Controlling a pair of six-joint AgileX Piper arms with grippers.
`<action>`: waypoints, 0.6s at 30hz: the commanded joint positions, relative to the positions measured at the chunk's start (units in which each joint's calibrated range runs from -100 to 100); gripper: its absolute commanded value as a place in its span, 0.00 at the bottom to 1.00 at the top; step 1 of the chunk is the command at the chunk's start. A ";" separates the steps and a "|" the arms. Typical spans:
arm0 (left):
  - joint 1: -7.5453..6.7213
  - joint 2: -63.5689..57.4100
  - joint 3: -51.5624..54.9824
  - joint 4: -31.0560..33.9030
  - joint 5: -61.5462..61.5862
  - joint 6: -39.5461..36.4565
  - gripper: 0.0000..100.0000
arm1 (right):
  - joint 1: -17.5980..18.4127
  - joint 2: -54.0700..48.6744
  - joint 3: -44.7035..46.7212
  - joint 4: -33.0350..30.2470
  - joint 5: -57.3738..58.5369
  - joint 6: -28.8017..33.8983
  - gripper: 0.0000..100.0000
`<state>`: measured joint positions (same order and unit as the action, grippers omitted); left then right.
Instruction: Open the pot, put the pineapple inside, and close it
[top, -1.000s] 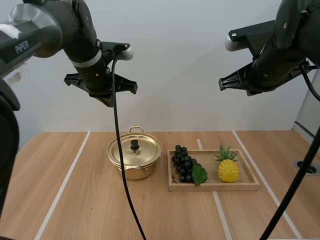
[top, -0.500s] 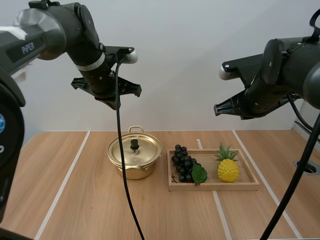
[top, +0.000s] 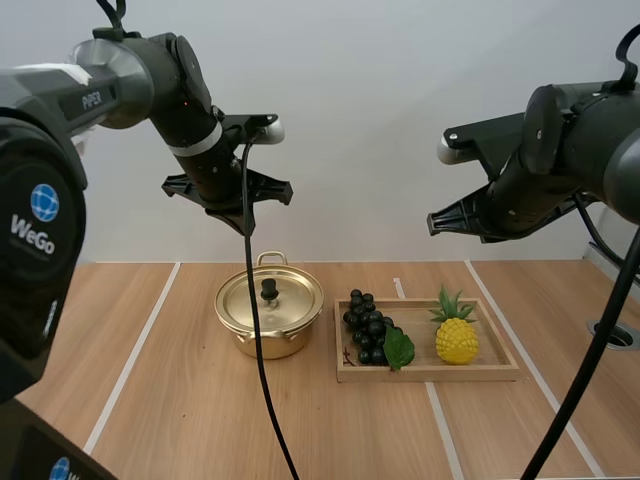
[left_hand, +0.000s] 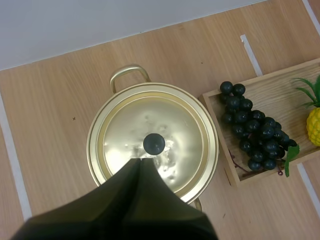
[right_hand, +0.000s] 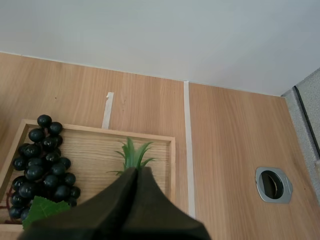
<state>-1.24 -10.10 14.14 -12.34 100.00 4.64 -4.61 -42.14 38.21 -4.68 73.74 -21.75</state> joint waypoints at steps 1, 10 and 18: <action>0.06 1.67 0.09 -1.16 0.00 2.86 0.00 | -0.19 -0.29 0.09 0.60 1.32 0.50 0.00; 0.06 8.43 0.09 -0.93 0.00 4.44 0.00 | -0.19 -0.29 0.09 0.60 0.91 0.50 0.00; -0.12 13.53 0.09 -1.60 0.00 6.22 0.49 | -0.19 -0.29 0.09 0.60 0.91 0.50 0.00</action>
<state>-1.24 2.64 14.14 -12.57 100.00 10.45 -4.61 -42.14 38.21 -4.23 74.86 -21.75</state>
